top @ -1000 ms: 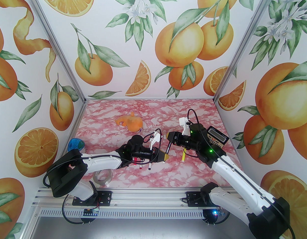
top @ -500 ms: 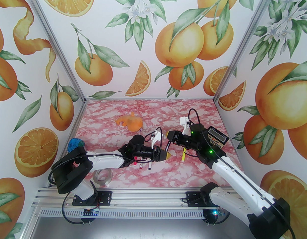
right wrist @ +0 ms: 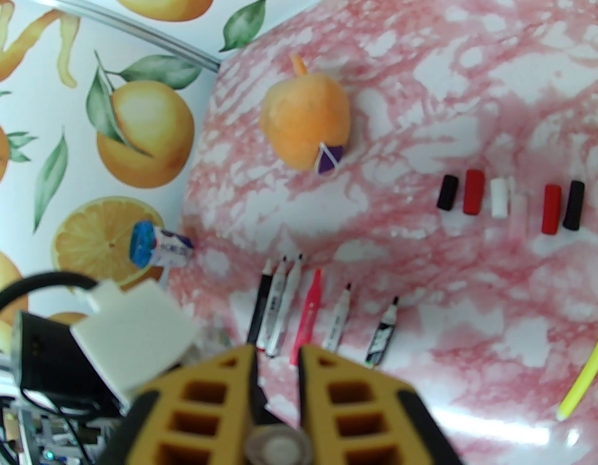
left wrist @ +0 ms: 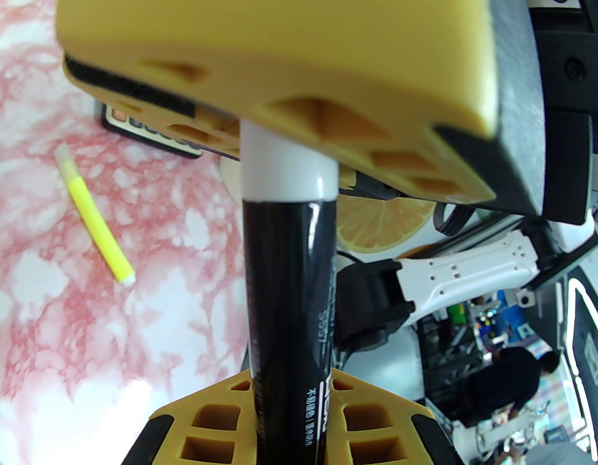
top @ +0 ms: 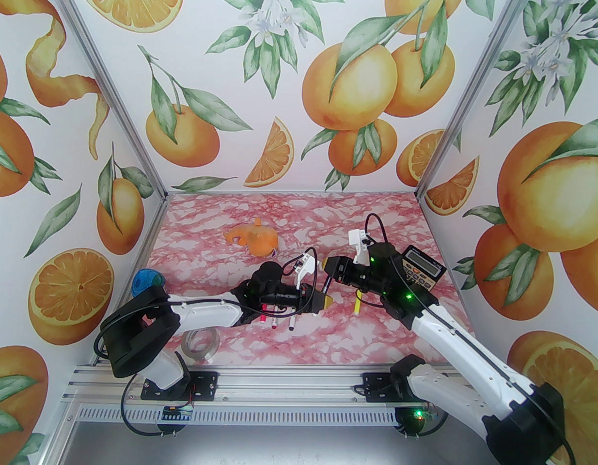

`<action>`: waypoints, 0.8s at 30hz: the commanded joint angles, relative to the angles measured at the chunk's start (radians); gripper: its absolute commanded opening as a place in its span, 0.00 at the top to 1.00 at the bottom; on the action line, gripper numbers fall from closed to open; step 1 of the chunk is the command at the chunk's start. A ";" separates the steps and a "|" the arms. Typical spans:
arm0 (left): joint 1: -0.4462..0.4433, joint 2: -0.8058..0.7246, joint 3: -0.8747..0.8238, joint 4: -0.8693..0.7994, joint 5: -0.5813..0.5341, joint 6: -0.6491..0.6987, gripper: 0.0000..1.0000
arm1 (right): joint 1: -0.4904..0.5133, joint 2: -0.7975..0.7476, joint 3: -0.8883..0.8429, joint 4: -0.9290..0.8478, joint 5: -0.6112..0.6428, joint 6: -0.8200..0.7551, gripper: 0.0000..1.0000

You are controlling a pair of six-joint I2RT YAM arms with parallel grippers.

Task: Open the pen caps

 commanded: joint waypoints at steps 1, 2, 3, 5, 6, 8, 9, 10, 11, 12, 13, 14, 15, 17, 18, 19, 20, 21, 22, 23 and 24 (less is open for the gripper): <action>-0.008 -0.030 0.045 -0.140 -0.054 0.062 0.91 | 0.012 -0.032 -0.008 0.007 0.067 -0.009 0.89; -0.016 -0.035 0.058 -0.184 -0.074 0.086 0.92 | 0.011 -0.040 -0.006 -0.005 0.096 -0.009 0.89; -0.023 -0.041 0.069 -0.233 -0.095 0.110 0.92 | 0.011 -0.048 -0.001 -0.022 0.125 -0.011 0.90; -0.039 -0.054 0.087 -0.307 -0.132 0.153 0.92 | 0.009 -0.056 0.010 -0.049 0.176 -0.009 0.90; -0.045 -0.060 0.092 -0.333 -0.148 0.170 0.93 | 0.008 -0.058 0.017 -0.056 0.193 -0.008 0.90; -0.052 -0.063 0.089 -0.345 -0.158 0.181 0.94 | 0.006 -0.059 0.028 -0.064 0.217 -0.003 0.90; -0.053 -0.063 0.085 -0.338 -0.159 0.179 0.94 | 0.003 -0.059 0.035 -0.065 0.225 -0.001 0.91; -0.053 -0.063 0.078 -0.330 -0.154 0.180 0.95 | 0.000 -0.059 0.039 -0.063 0.228 0.001 0.91; -0.056 -0.060 0.075 -0.322 -0.150 0.179 0.95 | -0.006 -0.059 0.044 -0.059 0.232 0.003 0.91; -0.057 -0.058 0.069 -0.313 -0.144 0.179 0.95 | -0.013 -0.059 0.048 -0.056 0.231 0.005 0.91; -0.059 -0.057 0.067 -0.303 -0.142 0.181 0.95 | -0.020 -0.059 0.053 -0.054 0.230 0.005 0.91; -0.061 -0.054 0.062 -0.293 -0.137 0.181 0.95 | -0.029 -0.059 0.060 -0.055 0.229 0.004 0.91; -0.063 -0.051 0.060 -0.288 -0.136 0.181 0.95 | -0.037 -0.059 0.068 -0.055 0.229 0.002 0.92; -0.067 -0.045 0.064 -0.292 -0.138 0.188 0.95 | -0.047 -0.061 0.073 -0.055 0.227 -0.001 0.91; -0.070 -0.041 0.069 -0.306 -0.141 0.194 0.96 | -0.055 -0.061 0.077 -0.057 0.226 -0.001 0.91; -0.076 -0.036 0.076 -0.319 -0.143 0.204 0.96 | -0.068 -0.062 0.083 -0.058 0.221 -0.003 0.92; -0.081 -0.035 0.079 -0.326 -0.145 0.212 0.96 | -0.091 -0.062 0.086 -0.048 0.208 -0.004 0.92; -0.085 -0.035 0.081 -0.327 -0.147 0.216 0.96 | -0.100 -0.063 0.086 -0.041 0.202 -0.006 0.92; -0.086 -0.036 0.081 -0.327 -0.144 0.218 0.96 | -0.110 -0.061 0.086 -0.032 0.193 -0.007 0.92; -0.087 -0.038 0.081 -0.327 -0.141 0.219 0.96 | -0.119 -0.061 0.085 -0.018 0.182 -0.009 0.92; -0.088 -0.040 0.081 -0.327 -0.139 0.222 0.96 | -0.126 -0.062 0.082 -0.003 0.174 -0.011 0.92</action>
